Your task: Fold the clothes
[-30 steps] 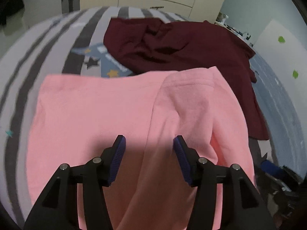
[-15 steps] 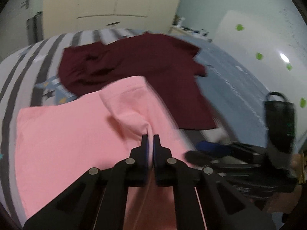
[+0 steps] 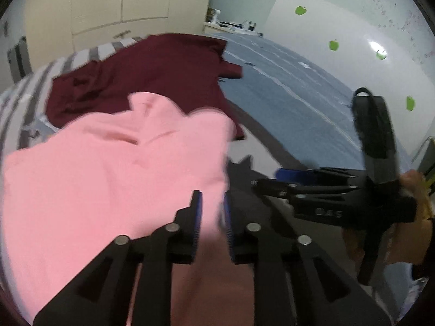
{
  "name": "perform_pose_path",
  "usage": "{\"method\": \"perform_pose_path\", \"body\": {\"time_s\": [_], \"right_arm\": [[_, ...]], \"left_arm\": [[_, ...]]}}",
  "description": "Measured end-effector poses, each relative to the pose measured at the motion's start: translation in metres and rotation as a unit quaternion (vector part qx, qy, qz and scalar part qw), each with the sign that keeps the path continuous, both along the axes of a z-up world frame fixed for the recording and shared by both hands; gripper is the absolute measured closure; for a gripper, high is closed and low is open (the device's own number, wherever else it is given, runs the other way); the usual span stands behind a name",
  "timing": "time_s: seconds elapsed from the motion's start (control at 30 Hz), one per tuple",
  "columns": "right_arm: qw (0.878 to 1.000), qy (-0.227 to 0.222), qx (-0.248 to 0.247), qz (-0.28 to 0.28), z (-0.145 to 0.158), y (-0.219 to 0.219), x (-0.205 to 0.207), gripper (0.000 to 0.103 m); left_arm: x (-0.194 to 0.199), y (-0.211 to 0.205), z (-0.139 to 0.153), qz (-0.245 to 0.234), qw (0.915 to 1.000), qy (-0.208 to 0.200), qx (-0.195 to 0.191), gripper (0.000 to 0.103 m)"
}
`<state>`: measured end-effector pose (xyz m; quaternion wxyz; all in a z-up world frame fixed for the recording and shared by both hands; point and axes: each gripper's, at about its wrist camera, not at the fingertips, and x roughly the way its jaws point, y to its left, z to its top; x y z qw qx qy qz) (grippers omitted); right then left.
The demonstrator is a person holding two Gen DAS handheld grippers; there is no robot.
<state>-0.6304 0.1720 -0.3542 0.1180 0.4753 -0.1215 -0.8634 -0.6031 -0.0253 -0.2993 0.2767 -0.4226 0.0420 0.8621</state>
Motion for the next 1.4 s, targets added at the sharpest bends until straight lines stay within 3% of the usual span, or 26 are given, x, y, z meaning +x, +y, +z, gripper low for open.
{"method": "perform_pose_path", "body": {"time_s": [0.13, 0.27, 0.47, 0.53, 0.6, 0.77, 0.93, 1.13, 1.3, 1.4], "right_arm": [[1.000, 0.003, -0.006, 0.002, 0.002, -0.009, -0.007, 0.060], [1.000, 0.008, -0.006, 0.003, 0.005, -0.008, -0.010, 0.060], [1.000, 0.005, -0.010, -0.004, 0.003, -0.003, -0.011, 0.060], [1.000, 0.003, -0.011, -0.007, 0.002, -0.001, -0.010, 0.060], [1.000, 0.002, -0.011, -0.007, 0.001, 0.000, -0.009, 0.060], [1.000, 0.001, -0.011, -0.007, 0.001, -0.001, -0.006, 0.060], [1.000, 0.005, -0.014, -0.003, 0.004, -0.008, -0.009, 0.060], [1.000, 0.016, -0.023, 0.012, 0.015, -0.031, -0.019, 0.060], [0.999, 0.019, -0.025, 0.035, 0.021, -0.059, -0.028, 0.060], [0.998, 0.022, -0.020, 0.054, 0.022, -0.076, -0.033, 0.060]], "left_arm": [[-0.019, -0.014, 0.000, 0.033, 0.9994, 0.005, -0.004, 0.066], [-0.039, -0.008, 0.003, 0.028, 0.9991, 0.027, -0.016, 0.053], [-0.068, 0.016, -0.014, -0.003, 0.9996, 0.004, -0.026, 0.052], [-0.072, 0.015, -0.018, 0.000, 0.9997, -0.003, -0.025, 0.062], [-0.074, 0.012, -0.020, 0.007, 0.9997, -0.006, -0.022, 0.097], [-0.076, -0.001, -0.018, 0.027, 0.9995, -0.005, -0.016, 0.100], [-0.085, -0.068, 0.010, 0.091, 0.9957, 0.011, -0.013, 0.100], [-0.112, -0.189, 0.044, 0.211, 0.9766, 0.024, -0.033, 0.100], [-0.128, -0.261, 0.040, 0.279, 0.9559, 0.017, -0.090, 0.100], [-0.132, -0.282, 0.031, 0.296, 0.9504, 0.006, -0.095, 0.098]]}}
